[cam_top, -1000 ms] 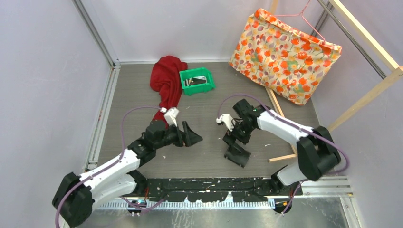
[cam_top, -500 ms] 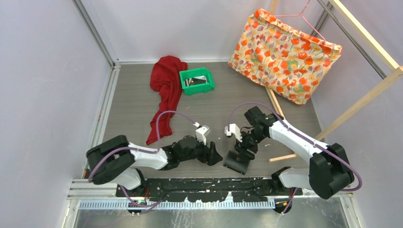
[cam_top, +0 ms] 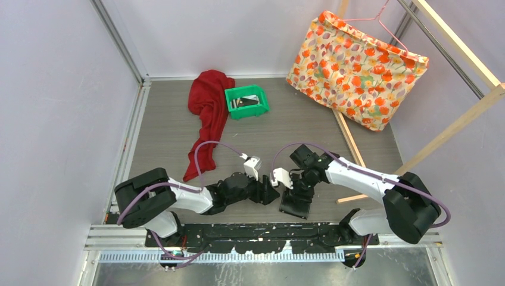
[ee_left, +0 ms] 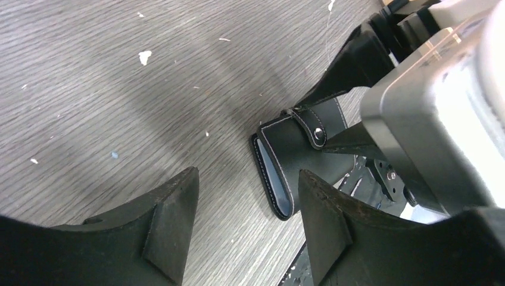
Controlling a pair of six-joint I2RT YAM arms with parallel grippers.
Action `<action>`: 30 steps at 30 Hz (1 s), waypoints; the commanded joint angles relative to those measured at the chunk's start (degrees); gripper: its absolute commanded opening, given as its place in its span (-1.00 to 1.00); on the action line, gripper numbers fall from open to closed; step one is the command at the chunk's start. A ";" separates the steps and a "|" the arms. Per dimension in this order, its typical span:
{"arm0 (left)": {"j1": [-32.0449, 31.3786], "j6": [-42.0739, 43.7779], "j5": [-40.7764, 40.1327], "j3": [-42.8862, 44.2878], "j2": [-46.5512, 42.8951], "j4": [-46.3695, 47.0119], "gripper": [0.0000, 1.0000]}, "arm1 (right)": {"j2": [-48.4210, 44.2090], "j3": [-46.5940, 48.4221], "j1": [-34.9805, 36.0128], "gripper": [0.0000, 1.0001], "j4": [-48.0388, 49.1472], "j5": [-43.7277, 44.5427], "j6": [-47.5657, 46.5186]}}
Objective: Put the credit cards into the card holder
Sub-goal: Move the card holder to the center of the board, then open the card holder at the center of the board.
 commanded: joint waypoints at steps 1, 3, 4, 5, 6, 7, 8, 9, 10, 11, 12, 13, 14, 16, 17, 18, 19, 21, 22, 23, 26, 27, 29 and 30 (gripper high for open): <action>-0.16 -2.09 -3.83 -2.31 -0.64 6.43 0.24 | 1.60 -0.90 1.93 -0.19 5.88 3.47 2.10; -0.12 -2.56 -4.33 -3.46 -1.06 8.16 0.21 | 1.82 -1.00 1.98 -0.34 6.41 4.61 2.28; -0.10 -2.73 -4.50 -3.73 -1.19 8.26 0.21 | 1.78 -0.89 2.00 -0.40 6.79 5.17 2.75; -0.10 -2.84 -4.40 -3.85 -1.27 8.31 0.20 | 1.80 -0.47 1.98 -0.45 7.01 5.38 3.38; -0.14 -2.83 -4.08 -3.79 -1.14 8.41 0.19 | 1.76 0.11 1.94 -0.51 7.18 5.14 4.38; -0.14 -2.77 -3.58 -3.59 -0.75 8.57 0.18 | 1.75 0.84 1.50 -0.56 7.26 4.32 5.43; -0.13 -2.74 -2.92 -3.27 -0.15 8.80 0.18 | 1.79 1.67 0.56 -0.61 7.19 3.28 6.52; -0.12 -2.65 -2.17 -2.88 0.55 9.19 0.17 | 1.76 2.49 -0.27 -0.66 7.17 2.16 7.48; -0.13 -2.52 -1.19 -2.51 1.39 9.79 0.17 | 1.89 3.25 -1.36 -0.70 7.09 1.19 8.25; -0.07 -2.40 -0.32 -2.07 2.21 10.37 0.16 | 1.98 3.96 -2.48 -0.73 7.15 0.29 8.98; -0.02 -2.33 0.35 -1.45 2.98 10.75 0.15 | 2.09 4.45 -3.83 -0.75 7.25 -0.69 9.62; 0.05 -2.22 1.03 -1.13 3.63 10.81 0.15 | 2.36 4.86 -4.99 -0.75 7.26 -1.65 9.75; 0.25 -2.18 1.55 -0.63 4.27 10.86 0.16 | 2.56 5.21 -6.09 -0.76 7.34 -2.56 10.01; 0.78 -2.09 1.70 0.23 5.49 10.78 0.16 | 3.33 5.91 -7.84 -0.77 7.08 -4.30 9.86; 1.10 -1.92 1.69 0.66 5.99 10.55 0.16 | 3.63 6.27 -8.47 -0.77 6.56 -5.42 9.06; 1.38 -1.74 1.22 1.03 6.46 9.89 0.16 | 4.08 6.58 -8.77 -0.77 5.74 -6.42 8.27; 1.69 -1.50 0.69 1.46 6.79 9.11 0.17 | 4.24 6.77 -8.77 -0.77 5.05 -7.64 7.05; 2.50 -0.42 -0.32 2.09 7.40 8.67 0.18 | 4.99 6.78 -8.76 -0.76 4.63 -8.76 5.14; 2.95 0.29 -0.47 2.30 7.72 8.93 0.19 | 5.60 6.92 -8.80 -0.75 4.47 -8.93 4.35; 3.39 1.13 -0.48 2.55 8.03 9.62 0.21 | 6.45 7.25 -8.76 -0.72 4.26 -8.92 3.51; 4.88 2.68 0.56 2.99 9.30 11.58 0.23 | 8.82 8.57 -8.80 -0.65 3.66 -7.96 1.78; 5.41 2.72 1.38 3.05 9.98 12.35 0.23 | 9.18 9.05 -8.76 -0.61 3.50 -7.77 1.48; 6.47 2.53 4.49 3.40 11.72 13.58 0.20 | 9.48 9.80 -8.74 -0.47 3.83 -7.34 1.54; 6.78 2.02 5.59 3.59 12.62 14.24 0.17 | 9.55 10.02 -8.88 -0.39 3.99 -7.15 1.68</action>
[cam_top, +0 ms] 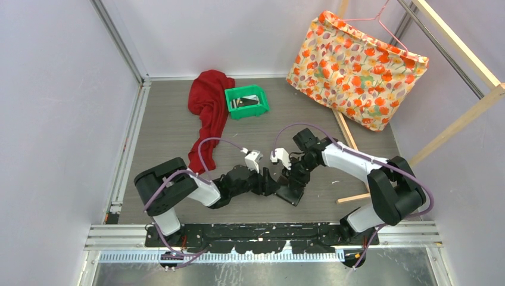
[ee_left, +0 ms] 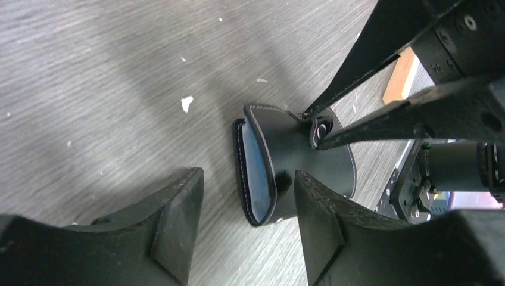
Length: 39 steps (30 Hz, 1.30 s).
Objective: Put the credit cards into the card holder
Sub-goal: Open the card holder at the center of the board.
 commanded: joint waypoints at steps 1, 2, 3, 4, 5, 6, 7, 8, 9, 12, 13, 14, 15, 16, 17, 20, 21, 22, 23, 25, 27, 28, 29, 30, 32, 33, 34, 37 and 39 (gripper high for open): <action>1.66 1.23 4.84 1.97 3.78 6.78 0.14 | 0.27 3.04 0.04 -0.29 0.79 -0.61 -1.90; 1.68 0.42 5.81 2.19 4.80 7.82 0.09 | 0.26 3.39 -0.17 -0.22 0.77 -0.52 -1.60; 1.68 -0.37 6.82 2.45 5.74 8.63 0.05 | 0.12 3.70 -0.42 -0.14 0.52 -0.53 -1.36; 1.68 -0.93 7.70 2.76 6.65 9.45 -0.01 | -0.10 3.95 -0.66 -0.06 0.25 -0.58 -1.11; 1.68 -1.49 8.41 3.02 7.42 10.07 -0.07 | -0.47 4.09 -1.03 0.01 0.03 -0.80 -0.96; 1.68 -2.04 9.18 3.28 8.06 10.50 -0.14 | -1.03 4.18 -1.50 0.08 -0.40 -0.96 -0.94; 1.72 -2.48 9.73 3.53 8.61 10.90 -0.28 | -1.58 4.31 -2.07 0.14 -0.82 -1.12 -0.94; 1.68 -2.80 10.17 3.66 9.16 11.00 -0.49 | -2.49 4.43 -2.64 0.20 -1.63 -1.32 -1.02; 1.70 -3.07 10.48 3.76 9.36 11.02 -0.58 | -3.00 4.53 -3.20 0.24 -2.07 -1.52 -1.33; 1.81 -3.91 10.62 3.92 9.83 10.09 -0.99 | -6.16 3.48 -3.71 0.34 -5.30 -3.10 -5.51; 1.89 -4.47 10.64 4.07 9.77 9.60 -0.99 | -6.88 2.70 -3.39 0.34 -5.73 -3.82 -7.15; 2.06 -5.21 10.51 4.27 9.57 9.02 -0.99 | -7.20 1.80 -2.80 0.33 -6.09 -4.12 -8.46; 2.30 -6.16 10.49 4.67 9.31 7.83 -0.99 | -7.35 0.99 -2.04 0.31 -5.46 -3.89 -9.25; 2.56 -7.38 10.54 5.04 8.97 6.55 -0.99 | -7.38 0.05 -1.18 0.29 -4.42 -3.22 -9.33; 2.82 -8.55 10.64 5.67 8.63 5.17 -0.99 | -7.32 -0.39 -0.27 0.27 -3.78 -2.48 -9.08; 3.44 -12.68 11.85 7.88 8.09 -1.52 -0.99 | -6.98 -0.48 2.31 0.19 -1.57 -0.63 -8.08; 3.70 -14.34 12.27 8.50 8.20 -3.18 -0.99 | -6.63 -0.59 3.59 0.14 -0.95 0.27 -7.72; 3.90 -15.51 12.42 8.79 8.36 -4.01 -0.99 | -6.37 -0.89 4.61 0.10 -0.28 1.36 -7.46; 4.14 -16.31 12.64 8.75 8.53 -3.99 -0.99 | -6.07 -1.50 5.58 0.07 0.68 2.70 -7.23; 4.75 -17.58 12.89 8.06 8.77 -3.22 -0.99 | -5.56 -3.01 6.70 0.04 2.39 5.14 -7.14; 5.16 -18.35 13.04 7.42 8.78 -2.38 -0.99 | -5.25 -3.76 6.94 0.01 3.44 6.97 -7.16; 5.27 -18.54 13.06 7.30 8.78 -2.15 -0.99 | -4.99 -4.04 7.08 0.00 3.83 7.96 -7.27; 5.40 -18.64 13.16 7.20 8.85 -2.03 -0.99 | -4.85 -4.45 7.16 -0.01 3.89 8.83 -7.54; 5.50 -18.82 13.37 7.23 9.06 -1.89 -0.99 | -4.75 -4.92 7.24 -0.02 3.97 9.19 -7.80; 5.71 -19.16 14.05 7.29 9.65 -0.97 -0.99 | -4.55 -6.05 7.43 -0.04 4.53 10.31 -8.11; 5.86 -19.39 14.42 7.30 10.05 -0.41 -0.99 | -4.29 -6.46 7.54 -0.06 5.10 11.16 -8.16; 6.02 -19.71 14.99 7.35 10.43 0.40 -0.99 | -3.90 -6.93 7.57 -0.11 6.08 12.27 -8.23; 6.28 -20.16 15.89 7.43 11.30 1.86 -0.99 | -2.43 -7.40 7.62 -0.27 6.91 14.76 -8.66; 6.53 -20.35 16.01 6.97 11.35 2.56 -0.99 | -2.28 -7.58 7.61 -0.44 7.37 16.08 -8.63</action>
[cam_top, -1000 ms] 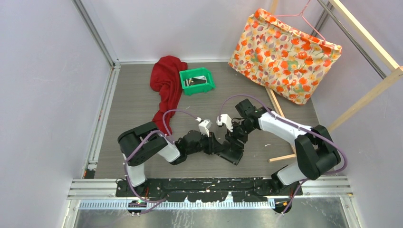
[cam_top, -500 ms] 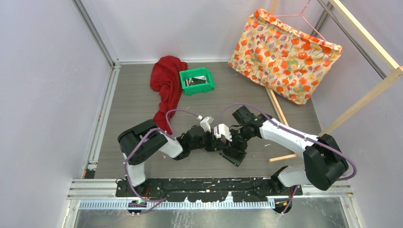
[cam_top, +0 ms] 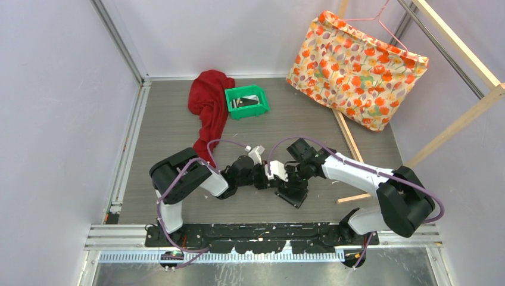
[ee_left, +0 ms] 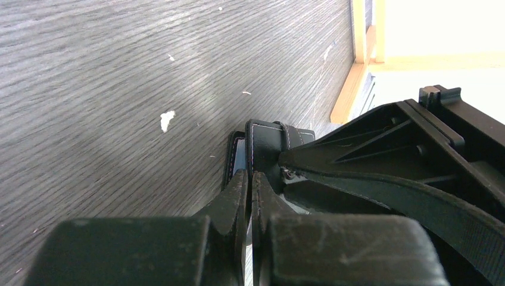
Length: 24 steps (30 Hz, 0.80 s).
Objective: Put the credit cards into the card holder
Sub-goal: Open the card holder at the center of the board.
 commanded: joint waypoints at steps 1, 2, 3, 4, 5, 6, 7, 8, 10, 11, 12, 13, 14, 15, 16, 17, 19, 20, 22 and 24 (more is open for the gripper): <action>0.78 -0.51 0.80 -1.17 0.95 2.50 -0.99 | 2.59 -3.08 -0.10 -0.53 2.90 8.95 -1.64; 0.95 -0.49 0.85 -1.59 0.83 2.69 -0.99 | 1.83 -3.02 -0.17 -0.62 3.09 9.02 -1.41; 1.22 -0.33 0.79 -2.04 0.66 2.87 -0.99 | 0.90 -2.88 -0.57 -0.70 3.12 8.82 -0.82; 1.43 -0.20 0.62 -2.47 0.48 2.99 -0.99 | 0.03 -2.47 -1.02 -0.76 2.93 8.19 -0.39; 1.65 -0.02 0.49 -2.80 0.37 2.97 -0.99 | -0.52 -1.68 -1.51 -0.81 2.25 7.60 0.49; 1.83 0.04 0.48 -2.97 0.28 2.94 -0.99 | -0.78 -0.72 -1.90 -0.85 1.54 7.11 1.41; 1.97 0.05 0.55 -3.09 0.27 2.94 -0.99 | -1.09 0.23 -2.54 -0.88 0.93 6.48 2.25; 2.06 0.12 0.57 -3.11 0.35 2.93 -0.99 | -1.48 1.18 -3.05 -0.90 0.26 5.78 2.97; 2.14 0.06 0.71 -2.93 0.67 3.01 -0.99 | -1.85 3.28 -3.51 -0.90 -2.27 4.55 4.47; 2.17 -0.06 0.93 -2.73 0.89 3.02 -0.99 | -1.94 4.47 -3.47 -0.88 -4.19 3.61 4.92; 2.12 -0.21 1.14 -2.47 1.08 3.09 -0.99 | -2.21 5.29 -3.53 -0.72 -6.09 2.23 5.05; 2.14 -0.35 1.27 -2.10 1.37 3.11 -0.99 | -2.76 5.29 -3.43 -0.38 -6.84 1.05 5.25; 2.17 -0.48 1.41 -1.93 1.55 3.18 -0.99 | -3.51 4.78 -3.35 -0.19 -7.07 1.01 5.17; 2.17 -0.57 1.49 -1.82 1.65 3.27 -0.99 | -3.69 4.07 -3.22 -0.10 -7.04 1.61 4.86; 2.17 -0.66 1.43 -1.75 1.78 3.39 -0.99 | -3.55 3.20 -3.26 -0.05 -6.75 2.29 4.51; 2.17 -0.74 1.45 -1.71 1.89 3.51 -0.99 | -3.28 2.37 -3.21 -0.03 -6.04 3.09 4.31; 2.17 -0.77 1.54 -1.67 2.08 3.70 -0.99 | -2.50 1.45 -3.13 0.00 -4.82 4.03 4.12; 2.17 -0.94 1.61 -1.62 2.16 3.84 -0.99 | -1.91 1.33 -2.99 0.02 -4.29 4.37 4.21; 2.15 -1.07 1.64 -1.68 2.18 4.10 -0.99 | -0.75 1.16 -2.21 0.04 -3.11 5.11 4.74; 2.17 -1.16 1.65 -1.81 2.05 4.24 -0.99 | 0.18 0.98 -0.82 0.06 -1.02 6.00 6.12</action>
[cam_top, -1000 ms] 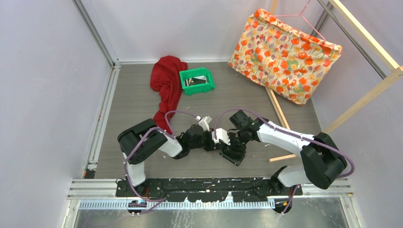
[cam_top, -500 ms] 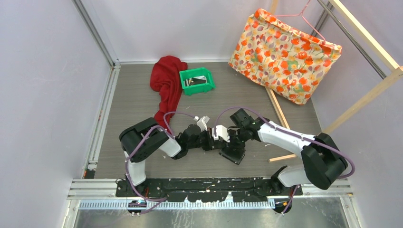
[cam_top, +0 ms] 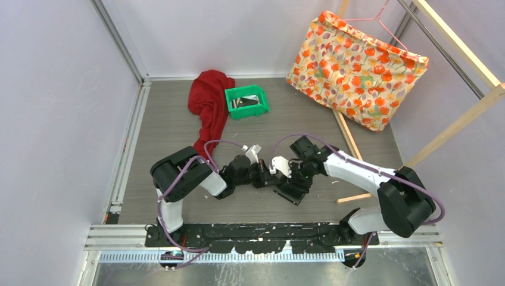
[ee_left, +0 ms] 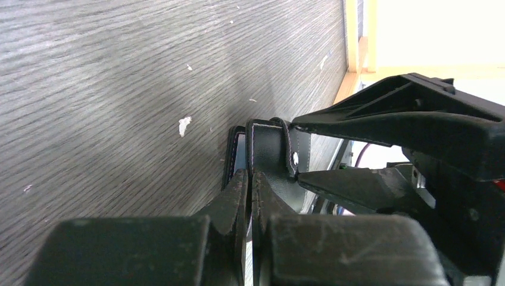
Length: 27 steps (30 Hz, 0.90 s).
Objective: Put the credit cards into the card holder
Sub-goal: Open the card holder at the center of the board.
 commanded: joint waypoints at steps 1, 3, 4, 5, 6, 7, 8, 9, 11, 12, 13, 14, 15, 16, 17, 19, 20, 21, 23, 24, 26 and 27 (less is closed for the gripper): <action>0.23 0.50 0.25 -0.28 0.69 0.05 -0.99 | 1.87 -0.17 2.54 0.06 3.77 2.82 2.14; 0.23 0.46 0.34 -0.46 0.67 0.24 -1.00 | 2.84 -0.08 3.67 0.07 5.53 4.29 3.56; 0.23 0.37 0.41 -0.55 0.67 0.44 -0.99 | 3.27 -0.04 3.98 0.06 6.19 4.74 4.18; 0.23 0.32 0.51 -0.59 0.67 0.62 -0.99 | 3.52 0.06 4.18 0.06 6.72 4.92 4.63; 0.23 0.22 0.58 -0.60 0.79 0.75 -0.99 | 3.87 0.07 4.36 0.06 7.06 5.08 5.03; 0.23 0.07 0.81 -0.62 0.84 0.94 -1.00 | 4.03 -0.03 4.49 0.05 7.45 5.23 5.37; 0.23 0.01 0.84 -0.59 0.97 1.22 -0.99 | 4.17 -0.13 4.62 0.03 7.80 5.54 5.63; 0.23 -0.13 0.95 -0.56 1.14 1.65 -1.00 | 4.18 -0.17 4.68 0.02 8.22 5.93 5.97; 0.23 -0.30 1.24 -0.35 1.49 2.11 -0.99 | 4.09 0.29 4.66 0.01 8.86 6.23 7.56; 0.23 -0.37 1.41 -0.28 1.74 2.28 -0.99 | 3.93 0.77 4.66 0.01 8.92 5.76 8.51; 0.23 -0.48 1.44 -0.27 1.87 2.56 -0.99 | 3.65 1.36 4.66 0.01 9.04 5.21 9.86; 0.23 -0.48 1.43 -0.30 2.04 2.81 -0.99 | 3.54 1.78 4.70 0.01 8.73 4.55 10.58; 0.27 -0.58 1.39 -0.38 2.02 3.00 -0.99 | 3.49 2.12 4.65 0.01 8.63 4.17 11.11; 0.23 -0.58 1.39 -0.48 2.07 3.06 -1.00 | 3.58 2.16 4.68 0.01 8.47 4.06 11.38; 0.23 -0.57 1.36 -0.52 1.97 3.06 -0.99 | 3.58 2.15 4.64 0.01 8.34 4.02 11.35; 0.31 -0.60 1.35 -0.58 1.92 3.11 -0.99 | 3.29 2.36 4.37 0.01 8.02 3.23 11.58; 0.31 -0.58 1.35 -0.70 1.97 3.14 -0.99 | 2.99 2.75 3.99 0.01 7.70 2.50 11.84; 0.31 -0.57 1.28 -0.73 1.93 3.22 -0.99 | 2.57 3.11 3.54 0.00 7.52 1.88 12.24; 0.31 -0.71 1.20 -0.90 2.03 3.32 -0.99 | 2.04 3.37 2.86 0.01 7.17 1.10 12.81; 0.37 -0.74 1.22 -0.90 1.99 3.40 -0.99 | 1.99 3.38 2.82 0.01 7.07 1.08 12.88; 0.40 -0.82 1.33 -0.70 2.27 3.50 -0.99 | 1.83 3.51 2.80 0.00 7.35 1.31 13.29; 0.40 -0.83 1.43 -0.63 2.39 3.55 -0.99 | 1.89 3.74 2.79 0.00 7.46 1.41 13.63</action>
